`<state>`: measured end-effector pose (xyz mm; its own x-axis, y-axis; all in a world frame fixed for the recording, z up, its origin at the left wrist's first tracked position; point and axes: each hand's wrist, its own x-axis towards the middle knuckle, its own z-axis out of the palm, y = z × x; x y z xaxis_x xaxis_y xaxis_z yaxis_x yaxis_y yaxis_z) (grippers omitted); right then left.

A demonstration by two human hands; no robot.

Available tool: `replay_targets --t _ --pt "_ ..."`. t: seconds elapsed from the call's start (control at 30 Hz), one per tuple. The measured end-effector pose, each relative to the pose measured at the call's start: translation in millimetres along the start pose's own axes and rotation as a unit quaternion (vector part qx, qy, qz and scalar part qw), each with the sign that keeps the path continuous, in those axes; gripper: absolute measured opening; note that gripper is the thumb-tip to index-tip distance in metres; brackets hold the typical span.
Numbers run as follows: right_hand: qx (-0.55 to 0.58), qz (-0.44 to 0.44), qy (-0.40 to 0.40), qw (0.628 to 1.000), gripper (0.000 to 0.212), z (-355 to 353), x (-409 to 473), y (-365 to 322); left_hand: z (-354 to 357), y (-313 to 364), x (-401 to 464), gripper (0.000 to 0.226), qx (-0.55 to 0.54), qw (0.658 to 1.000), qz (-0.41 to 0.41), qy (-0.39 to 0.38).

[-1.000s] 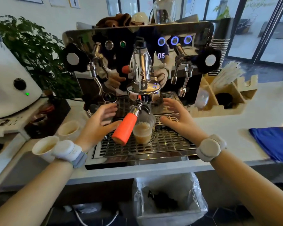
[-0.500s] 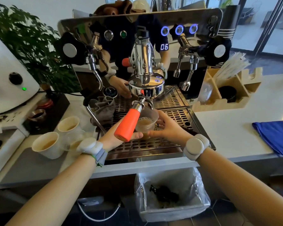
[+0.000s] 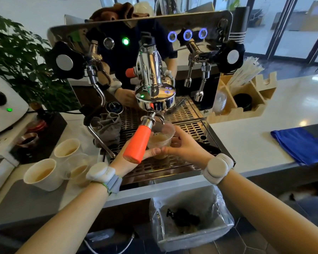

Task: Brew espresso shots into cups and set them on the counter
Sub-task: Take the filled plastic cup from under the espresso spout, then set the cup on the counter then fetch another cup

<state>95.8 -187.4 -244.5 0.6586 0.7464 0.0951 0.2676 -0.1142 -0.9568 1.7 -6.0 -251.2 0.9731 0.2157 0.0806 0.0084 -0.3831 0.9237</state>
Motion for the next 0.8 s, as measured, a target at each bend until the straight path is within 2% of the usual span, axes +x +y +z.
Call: replay_targets --t 0.17,0.4,0.8 --pt "0.021 0.006 0.019 1.0 0.074 -3 -23 5 17 1 -8 0.077 -0.022 0.999 0.033 -0.01" --pt "0.068 0.03 0.051 0.996 0.072 -11 -44 11 37 10 -16 0.076 -0.039 0.997 0.061 -0.025" --pt "0.087 0.039 0.096 0.991 0.071 -87 -98 6 116 57 3 0.059 -0.04 0.995 0.073 -0.06"
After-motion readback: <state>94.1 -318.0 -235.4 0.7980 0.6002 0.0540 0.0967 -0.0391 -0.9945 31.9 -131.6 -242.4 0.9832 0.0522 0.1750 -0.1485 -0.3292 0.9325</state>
